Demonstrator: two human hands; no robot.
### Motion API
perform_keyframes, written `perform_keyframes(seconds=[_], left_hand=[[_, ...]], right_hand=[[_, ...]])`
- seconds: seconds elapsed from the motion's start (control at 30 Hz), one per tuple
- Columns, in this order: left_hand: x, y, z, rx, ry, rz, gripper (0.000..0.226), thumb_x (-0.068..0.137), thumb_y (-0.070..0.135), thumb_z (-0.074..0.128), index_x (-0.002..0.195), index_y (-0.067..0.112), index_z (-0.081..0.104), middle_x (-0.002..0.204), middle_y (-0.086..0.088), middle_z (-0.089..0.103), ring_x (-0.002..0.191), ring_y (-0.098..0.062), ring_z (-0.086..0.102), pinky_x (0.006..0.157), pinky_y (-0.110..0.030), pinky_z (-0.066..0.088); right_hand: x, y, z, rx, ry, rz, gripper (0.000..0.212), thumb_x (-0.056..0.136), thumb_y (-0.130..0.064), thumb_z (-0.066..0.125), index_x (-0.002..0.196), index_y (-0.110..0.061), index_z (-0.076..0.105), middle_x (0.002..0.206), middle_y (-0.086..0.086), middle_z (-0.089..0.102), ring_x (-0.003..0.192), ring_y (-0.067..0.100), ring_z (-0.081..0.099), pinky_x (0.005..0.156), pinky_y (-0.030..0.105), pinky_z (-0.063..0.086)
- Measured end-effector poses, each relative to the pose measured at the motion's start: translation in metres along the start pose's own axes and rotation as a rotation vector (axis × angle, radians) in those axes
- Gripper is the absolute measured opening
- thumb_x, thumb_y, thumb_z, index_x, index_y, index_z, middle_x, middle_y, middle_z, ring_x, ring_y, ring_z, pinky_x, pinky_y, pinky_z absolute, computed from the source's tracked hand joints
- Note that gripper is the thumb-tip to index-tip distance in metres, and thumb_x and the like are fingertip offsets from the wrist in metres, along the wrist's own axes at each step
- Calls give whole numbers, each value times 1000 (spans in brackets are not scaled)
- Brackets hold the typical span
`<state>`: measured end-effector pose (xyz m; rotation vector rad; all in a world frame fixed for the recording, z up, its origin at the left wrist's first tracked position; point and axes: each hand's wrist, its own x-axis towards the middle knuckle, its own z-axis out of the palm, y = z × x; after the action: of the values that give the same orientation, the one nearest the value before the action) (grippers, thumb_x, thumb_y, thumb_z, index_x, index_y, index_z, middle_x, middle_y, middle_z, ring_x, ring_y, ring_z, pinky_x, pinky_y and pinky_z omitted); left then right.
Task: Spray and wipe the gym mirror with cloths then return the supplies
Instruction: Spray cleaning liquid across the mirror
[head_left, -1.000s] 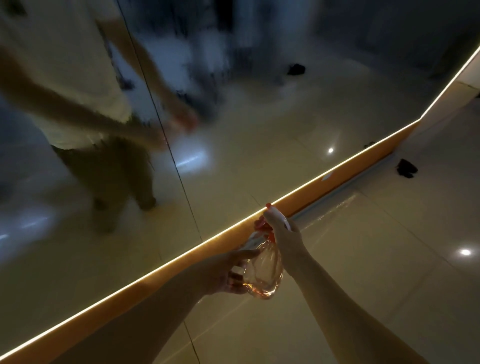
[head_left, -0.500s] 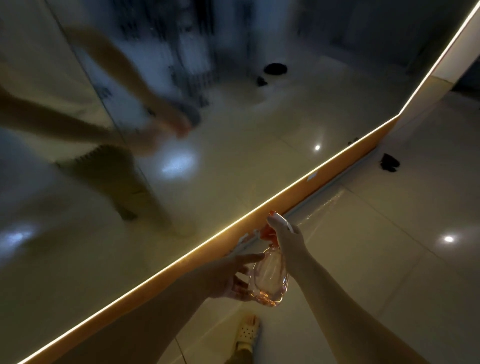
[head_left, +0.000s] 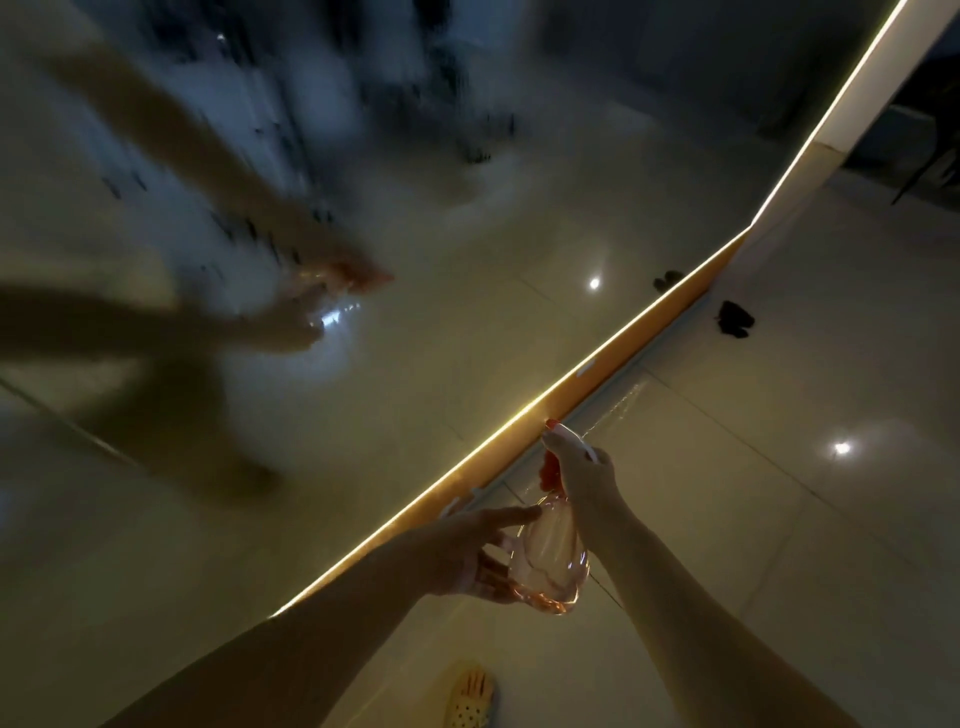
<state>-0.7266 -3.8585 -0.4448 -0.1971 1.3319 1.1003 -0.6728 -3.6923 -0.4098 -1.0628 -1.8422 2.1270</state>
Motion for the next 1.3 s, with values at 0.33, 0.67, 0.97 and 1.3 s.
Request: perform_keyframes(seconds=[0.33, 0.67, 0.97, 1.3], left_hand=[[19, 62, 14, 183, 10, 27, 78, 67, 56, 85, 119, 4, 61, 94, -20, 73, 86, -30, 73, 86, -38, 61], [49, 85, 39, 148, 4, -21, 91, 66, 58, 89, 129, 1, 56, 114, -30, 69, 89, -36, 75, 81, -40, 63], [85, 128, 96, 56, 129, 21, 83, 61, 53, 88, 120, 2, 59, 97, -22, 69, 74, -30, 72, 67, -35, 60], [119, 164, 170, -103, 130, -8, 80, 60, 50, 87, 118, 3, 59, 109, -26, 64, 83, -35, 73, 68, -38, 62]], right_hand=[[38, -14, -29, 97, 78, -30, 29, 94, -38, 71, 98, -9, 75, 95, 16, 75, 95, 30, 73, 89, 44, 55], [79, -26, -58, 126, 53, -2, 24, 95, -25, 71, 78, -9, 66, 64, 5, 57, 61, 19, 56, 57, 27, 46], [123, -53, -119, 71, -38, -17, 37, 94, -42, 70, 104, -6, 73, 98, 19, 73, 97, 31, 72, 92, 46, 54], [172, -82, -186, -7, -122, -22, 35, 98, -33, 66, 75, -7, 60, 66, 5, 56, 62, 14, 56, 58, 23, 47]])
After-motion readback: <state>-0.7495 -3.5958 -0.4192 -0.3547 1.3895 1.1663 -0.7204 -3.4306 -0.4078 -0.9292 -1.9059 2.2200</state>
